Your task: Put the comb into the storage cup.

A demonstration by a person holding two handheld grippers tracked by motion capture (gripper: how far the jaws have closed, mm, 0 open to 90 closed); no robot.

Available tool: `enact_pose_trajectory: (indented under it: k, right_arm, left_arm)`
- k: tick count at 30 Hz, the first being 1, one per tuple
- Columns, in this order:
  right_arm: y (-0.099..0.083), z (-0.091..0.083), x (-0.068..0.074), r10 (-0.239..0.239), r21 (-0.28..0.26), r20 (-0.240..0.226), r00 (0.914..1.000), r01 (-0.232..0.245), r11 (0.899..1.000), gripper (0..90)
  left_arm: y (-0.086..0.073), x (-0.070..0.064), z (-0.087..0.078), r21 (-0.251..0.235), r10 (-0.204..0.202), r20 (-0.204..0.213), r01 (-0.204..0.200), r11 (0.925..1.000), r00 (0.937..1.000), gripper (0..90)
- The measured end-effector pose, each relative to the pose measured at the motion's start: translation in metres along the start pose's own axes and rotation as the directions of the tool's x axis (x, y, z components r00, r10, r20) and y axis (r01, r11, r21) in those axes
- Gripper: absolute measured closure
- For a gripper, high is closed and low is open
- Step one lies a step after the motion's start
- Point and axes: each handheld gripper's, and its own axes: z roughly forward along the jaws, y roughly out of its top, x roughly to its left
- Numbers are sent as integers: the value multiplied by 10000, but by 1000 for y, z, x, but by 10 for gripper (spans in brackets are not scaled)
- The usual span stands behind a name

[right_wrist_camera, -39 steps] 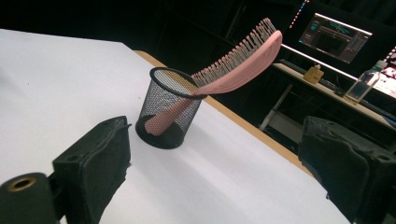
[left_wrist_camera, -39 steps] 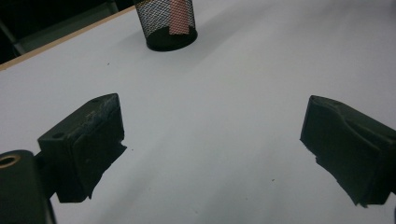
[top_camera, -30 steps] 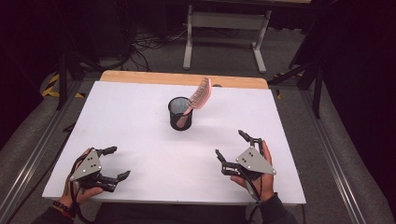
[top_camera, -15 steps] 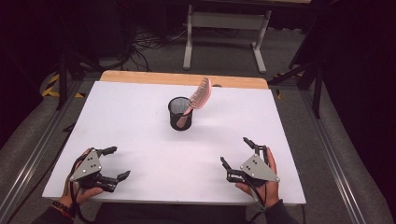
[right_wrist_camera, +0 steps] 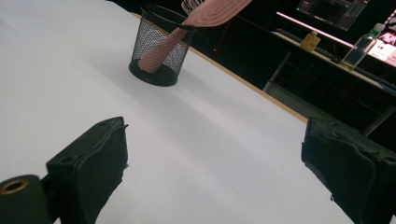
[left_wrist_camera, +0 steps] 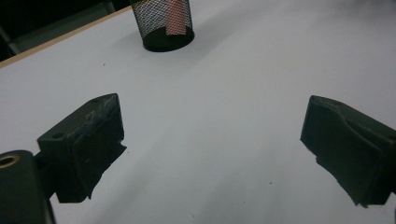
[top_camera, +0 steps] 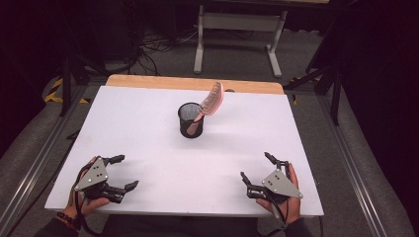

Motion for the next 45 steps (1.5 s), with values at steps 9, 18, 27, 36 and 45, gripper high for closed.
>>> enact_pose_trajectory:
  k: [9, 18, 27, 36, 45]
  right_arm:
    - [-24, -9, -11, 727, 489, -95, 9973, -721, 9962, 49]
    - [-33, -8, -16, 1061, 740, -184, 9942, -1045, 9918, 47]
    - [-31, -13, -15, 1000, 623, 21, 9950, -999, 9930, 47]
    - [-29, -13, -16, 1072, 467, 260, 9939, -1083, 9930, 50]
    - [-30, -12, -17, 1115, 431, 311, 9933, -1128, 9927, 53]
  left_arm:
    - [2, 0, 4, 1, -13, 26, 13, 10000, 10000, 68]
    - [4, -1, 4, -25, 53, -29, -54, 10000, 10000, 64]
    - [4, -2, 8, 8, 210, 103, -210, 9998, 9997, 60]
    - [3, -3, 7, 21, 190, 40, -190, 9998, 9998, 59]
    - [2, -2, 6, 82, 176, 22, -177, 9998, 9998, 58]
